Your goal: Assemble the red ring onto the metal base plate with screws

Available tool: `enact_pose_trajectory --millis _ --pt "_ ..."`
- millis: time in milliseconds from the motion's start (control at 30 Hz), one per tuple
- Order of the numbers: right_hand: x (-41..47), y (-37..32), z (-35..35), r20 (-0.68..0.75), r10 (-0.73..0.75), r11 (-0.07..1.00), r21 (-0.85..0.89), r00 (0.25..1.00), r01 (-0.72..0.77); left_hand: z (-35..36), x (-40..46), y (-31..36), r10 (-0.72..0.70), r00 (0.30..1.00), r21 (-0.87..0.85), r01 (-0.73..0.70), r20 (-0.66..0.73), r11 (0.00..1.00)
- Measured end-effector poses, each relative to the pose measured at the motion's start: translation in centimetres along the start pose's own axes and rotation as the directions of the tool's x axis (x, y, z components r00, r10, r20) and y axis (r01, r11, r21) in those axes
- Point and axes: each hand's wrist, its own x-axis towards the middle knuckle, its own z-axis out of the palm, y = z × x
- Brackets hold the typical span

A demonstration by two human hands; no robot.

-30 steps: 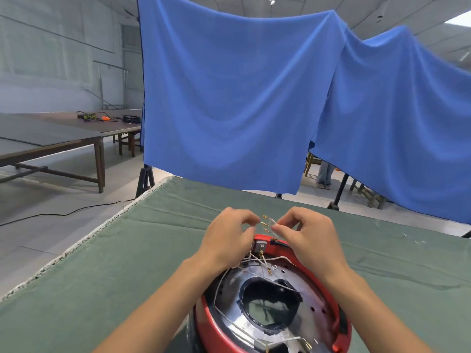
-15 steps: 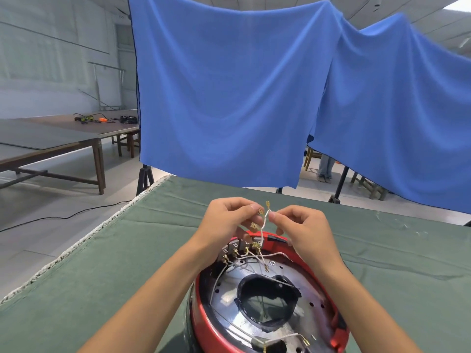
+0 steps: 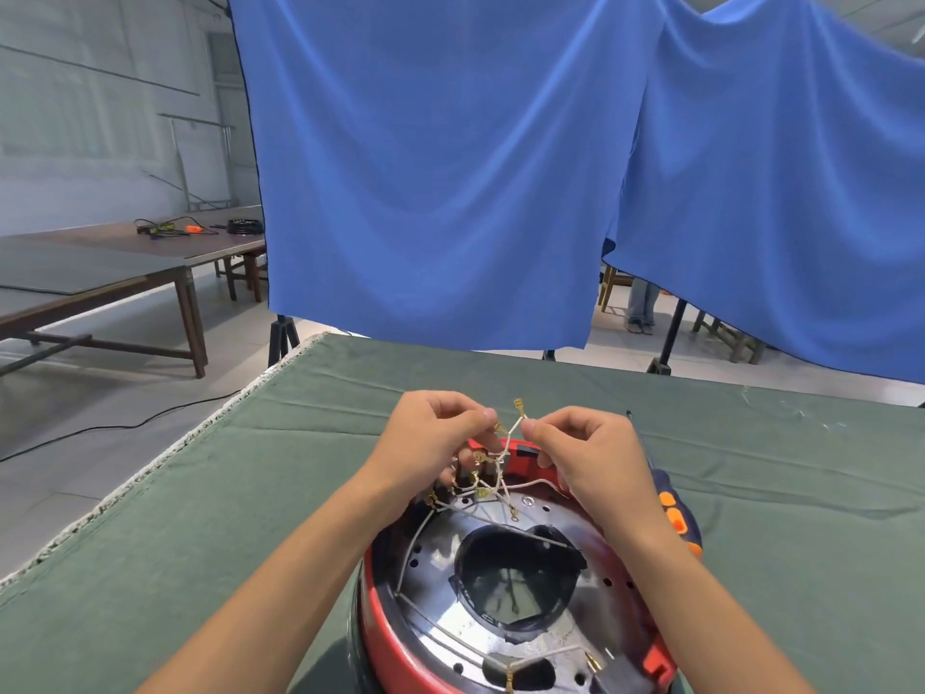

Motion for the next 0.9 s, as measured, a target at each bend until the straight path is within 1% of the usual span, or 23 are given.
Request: enact_pose_trajectory --millis 100,233,300,367,533,633,733,900 --pt "-0.1 0.2 0.2 0.052 0.033 0.999 0.005 0.998 -0.033 0.2 -0.1 0.0 0.032 0.999 0.039 -0.032 -0.009 0.999" --pt "-0.4 0.0 0.3 0.089 0.042 0.999 -0.013 0.995 -0.041 0.2 0.0 0.0 0.064 0.998 0.186 -0.06 -0.016 0.981" --pt "-0.5 -0.2 0.3 0.105 0.048 0.999 -0.013 0.993 -0.047 0.3 0.0 -0.1 0.075 0.997 0.216 -0.065 -0.035 0.974" --pt "-0.7 -0.5 0.2 0.137 0.083 0.996 0.02 0.987 -0.086 0.2 0.1 -0.1 0.086 0.995 0.221 -0.072 -0.054 0.973" --pt "-0.7 -0.8 -0.1 0.216 0.158 0.977 0.11 0.964 -0.184 -0.2 0.2 0.0 0.104 0.994 0.222 -0.092 -0.043 0.971" --pt "-0.6 -0.7 -0.1 0.253 0.19 0.972 0.087 0.949 -0.218 -0.5 0.2 0.2 0.103 0.995 0.236 -0.1 -0.001 0.967" --pt "-0.7 -0.6 -0.1 0.239 0.21 0.971 0.067 0.948 -0.231 -0.6 0.1 0.3 0.106 0.993 0.247 -0.117 0.059 0.962" --pt "-0.9 -0.6 -0.3 0.22 0.167 0.976 0.102 0.961 -0.193 -0.3 -0.1 0.4 0.12 0.989 0.26 -0.139 0.086 0.956"
